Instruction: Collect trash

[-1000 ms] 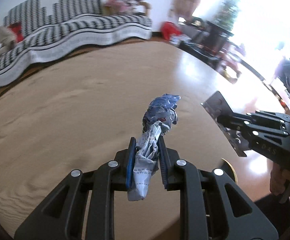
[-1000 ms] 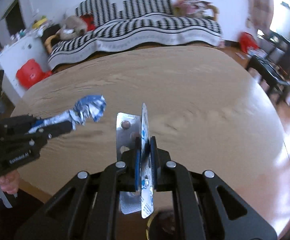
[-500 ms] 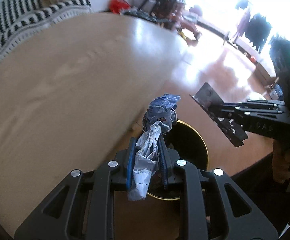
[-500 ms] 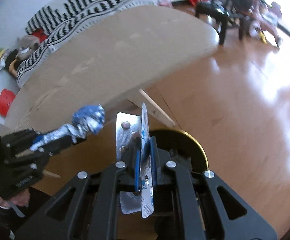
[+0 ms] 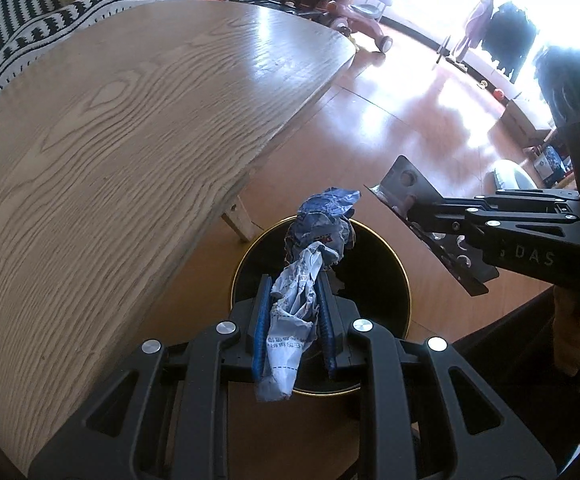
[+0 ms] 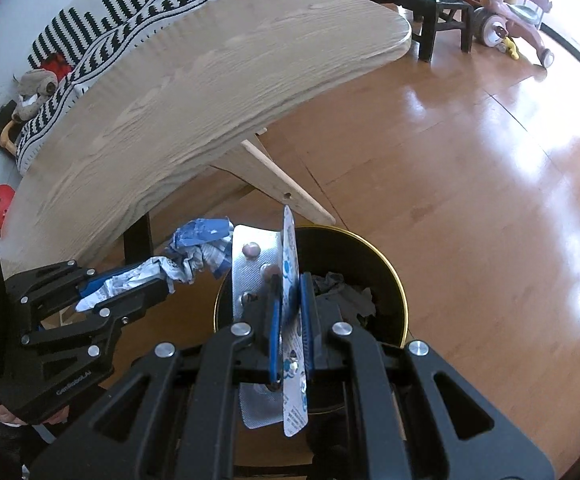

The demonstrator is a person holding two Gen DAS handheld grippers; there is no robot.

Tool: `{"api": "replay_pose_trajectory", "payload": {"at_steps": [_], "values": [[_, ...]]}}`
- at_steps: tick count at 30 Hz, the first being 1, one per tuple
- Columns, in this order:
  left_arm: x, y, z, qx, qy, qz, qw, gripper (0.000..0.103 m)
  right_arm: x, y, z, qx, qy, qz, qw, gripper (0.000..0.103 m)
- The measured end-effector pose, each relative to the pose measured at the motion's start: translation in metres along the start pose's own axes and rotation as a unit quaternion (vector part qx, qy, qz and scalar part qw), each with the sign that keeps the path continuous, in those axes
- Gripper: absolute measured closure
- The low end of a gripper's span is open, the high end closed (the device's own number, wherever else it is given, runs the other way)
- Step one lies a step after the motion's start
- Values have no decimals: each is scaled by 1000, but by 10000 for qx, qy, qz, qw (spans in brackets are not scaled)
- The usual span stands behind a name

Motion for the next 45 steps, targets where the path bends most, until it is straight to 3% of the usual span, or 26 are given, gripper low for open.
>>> {"api": "replay_pose_trajectory", "payload": {"at_steps": [10, 11, 13, 15, 16, 17, 18, 25, 31, 37, 40, 42, 45], "values": [[8, 0, 13, 42, 34, -37, 10000, 78, -1, -4, -2, 114, -163, 57, 9998, 93], [9, 1, 13, 46, 31, -64, 10000, 76, -1, -4, -1, 148, -175, 66, 9997, 93], [9, 1, 14, 41, 41, -62, 10000, 58, -2, -4, 0, 212, -185, 71, 9996, 92], [9, 2, 17, 60, 50, -31, 10000, 52, -2, -4, 0, 241, -185, 69, 9995, 85], [9, 2, 18, 77, 64, -23, 9999, 51, -3, -5, -1, 251, -190, 91, 9995, 70], [8, 2, 19, 93, 78, -16, 9999, 50, -3, -5, -1, 243, -193, 119, 9994, 47], [8, 2, 19, 97, 84, -6, 9999, 47, -5, -5, -3, 220, -206, 160, 9994, 40], [-8, 2, 16, -15, 98, 194, 9998, 31, -11, -1, -13, 83, -198, 318, 9993, 39], [-64, -8, -8, -208, 234, 761, 9966, 12, -31, 14, -46, -194, -102, 752, 9969, 25], [-124, -33, -73, -940, 824, 1387, 9824, 9, -57, 46, -121, -841, 19, 1234, 9888, 16], [-148, -52, -115, -1460, 1396, 1533, 9673, 9, -63, 63, -172, -1229, 114, 1416, 9822, 15], [-165, -71, -147, -1871, 1768, 1630, 9525, 9, -62, 68, -200, -1435, 212, 1451, 9787, 14], [-184, -96, -186, -2360, 2072, 1713, 9338, 8, -54, 78, -250, -1783, 431, 1423, 9727, 14]]}}
Point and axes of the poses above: each gripper's, at about its wrist camera, not at the fingertips, and x roughly the way its jaws point, z to its right, y to its top, the point moved 1 cm from there along x, roughly the way its jaws point, and after that the axes turned 13 degrees about -z, right-handed, at the moved point
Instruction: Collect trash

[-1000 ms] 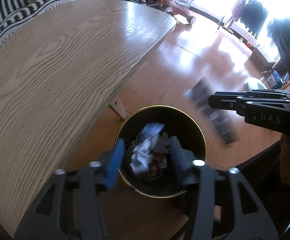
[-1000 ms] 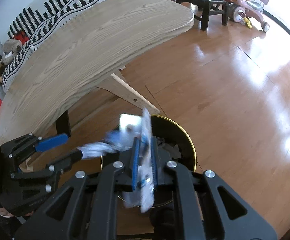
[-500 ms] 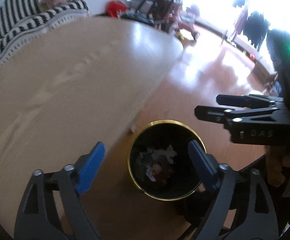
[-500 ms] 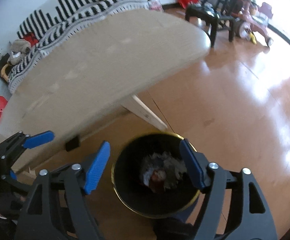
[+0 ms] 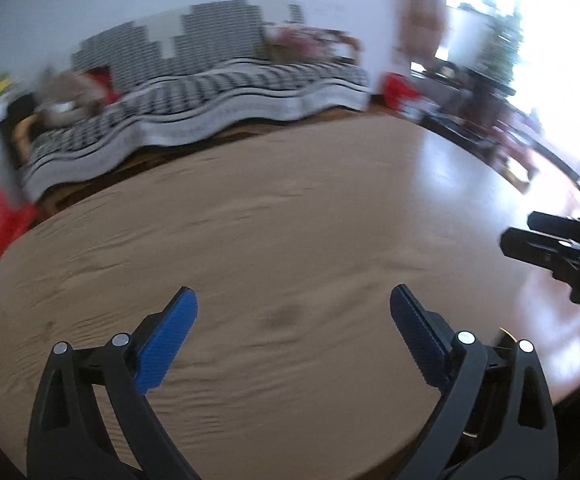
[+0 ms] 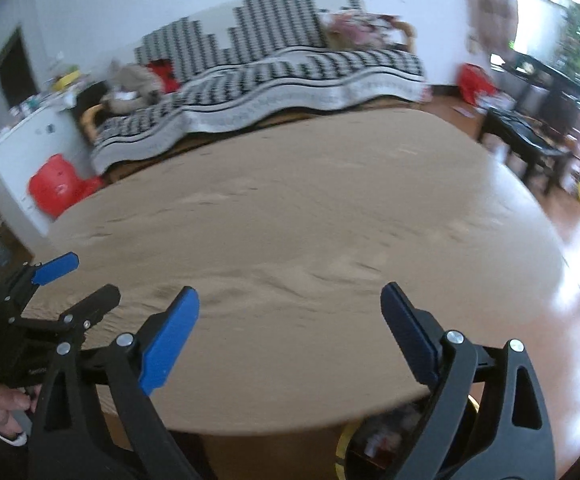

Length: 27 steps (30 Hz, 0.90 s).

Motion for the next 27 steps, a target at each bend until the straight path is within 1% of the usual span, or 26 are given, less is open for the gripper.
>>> {"api": "replay_pose_trajectory", "payload": {"at_steps": [1, 3, 5, 8, 11, 14, 15, 17, 20, 27], "values": [[-2, 0, -14, -163, 91, -4, 9998, 8, 8, 10, -18, -122, 105, -4, 9999, 14], [-3, -1, -46, -509, 397, 13, 9979, 8, 20, 23, -45, -265, 222, 20, 9994, 14], [-7, -6, -67, -647, 586, 32, 9962, 8, 32, 36, -70, -418, 310, 40, 9986, 14], [-9, -13, -93, -882, 799, 57, 9929, 8, 47, 51, -98, -631, 331, 53, 9974, 14], [-7, -17, -112, -1154, 842, -21, 9897, 8, 61, 59, -117, -764, 340, 32, 9965, 14], [1, -15, -122, -1282, 829, -93, 9882, 8, 74, 61, -129, -864, 321, 14, 9957, 14], [-1, -15, -120, -1294, 852, -98, 9879, 8, 79, 59, -133, -910, 308, -24, 9954, 14], [0, -15, -121, -1328, 865, -93, 9873, 8, 83, 56, -133, -979, 283, -35, 9948, 14], [4, -16, -121, -1402, 754, -154, 9871, 8, 89, 53, -132, -1085, 194, -50, 9939, 14], [11, -18, -121, -1466, 704, -259, 9864, 8, 94, 47, -123, -1054, 200, -128, 9941, 14]]}}
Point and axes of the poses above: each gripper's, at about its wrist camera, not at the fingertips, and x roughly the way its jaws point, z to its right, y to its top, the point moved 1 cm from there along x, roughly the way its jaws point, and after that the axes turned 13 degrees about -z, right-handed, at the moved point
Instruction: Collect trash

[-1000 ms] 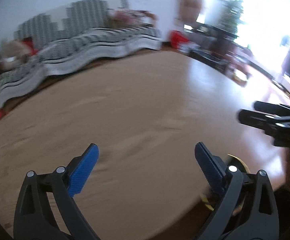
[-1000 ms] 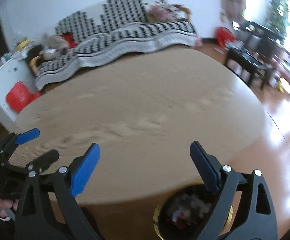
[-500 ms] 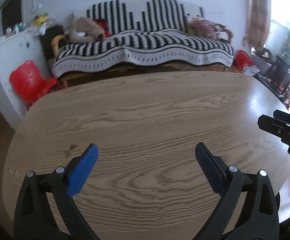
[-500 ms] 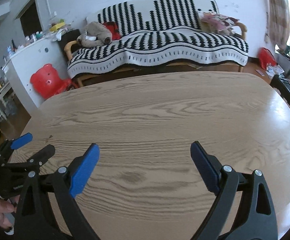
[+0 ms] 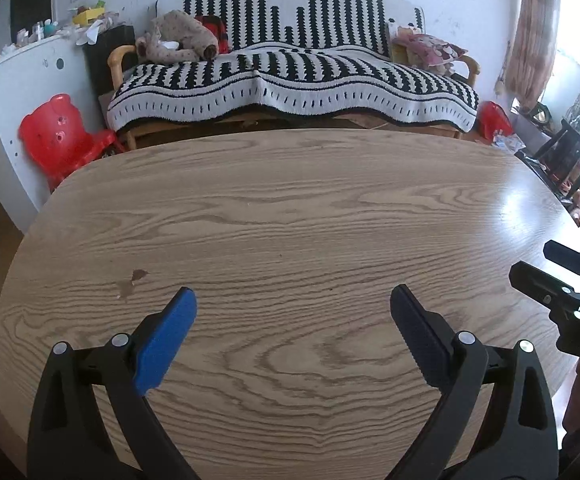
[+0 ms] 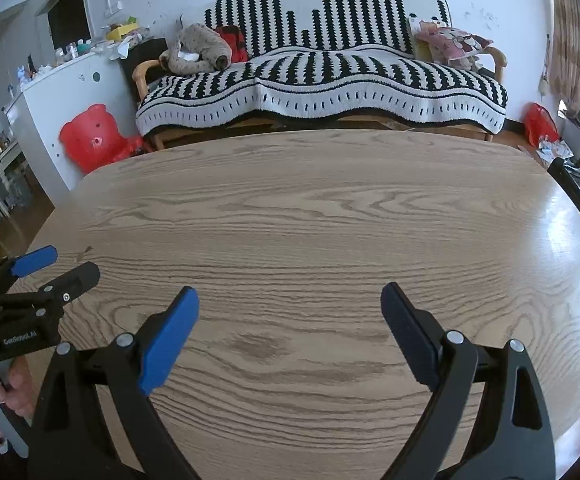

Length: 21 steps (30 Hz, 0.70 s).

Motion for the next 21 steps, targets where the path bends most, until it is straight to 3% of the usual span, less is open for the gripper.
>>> {"api": "replay_pose_trajectory", "payload": {"at_steps": [21], "values": [[3, -2, 2, -118, -129, -132, 9998, 8, -7, -7, 2, 11, 0, 41, 10000, 14]]}}
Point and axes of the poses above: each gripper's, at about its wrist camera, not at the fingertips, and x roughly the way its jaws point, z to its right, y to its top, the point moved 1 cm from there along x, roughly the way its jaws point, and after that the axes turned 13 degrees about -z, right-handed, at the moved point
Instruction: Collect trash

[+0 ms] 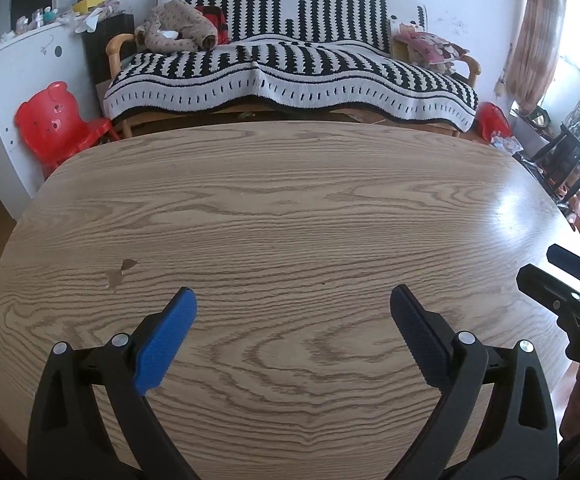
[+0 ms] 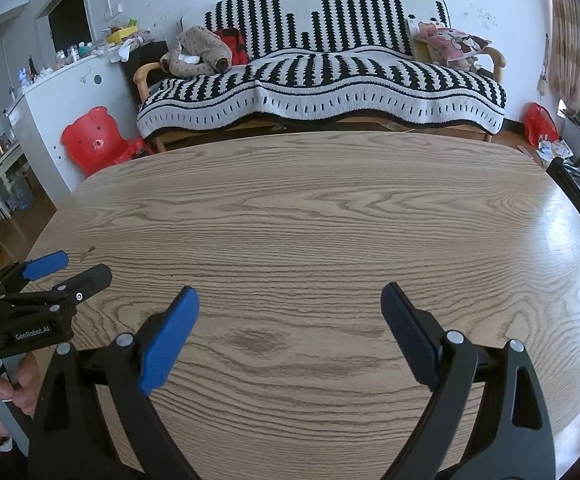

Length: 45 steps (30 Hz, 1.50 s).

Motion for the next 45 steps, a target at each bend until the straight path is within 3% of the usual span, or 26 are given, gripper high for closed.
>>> {"api": "replay_pose_trajectory", "payload": {"at_steps": [45], "values": [[-2, -3, 3, -4, 5, -3, 10000, 8, -1, 0, -5, 2, -5, 3, 10000, 14]]}}
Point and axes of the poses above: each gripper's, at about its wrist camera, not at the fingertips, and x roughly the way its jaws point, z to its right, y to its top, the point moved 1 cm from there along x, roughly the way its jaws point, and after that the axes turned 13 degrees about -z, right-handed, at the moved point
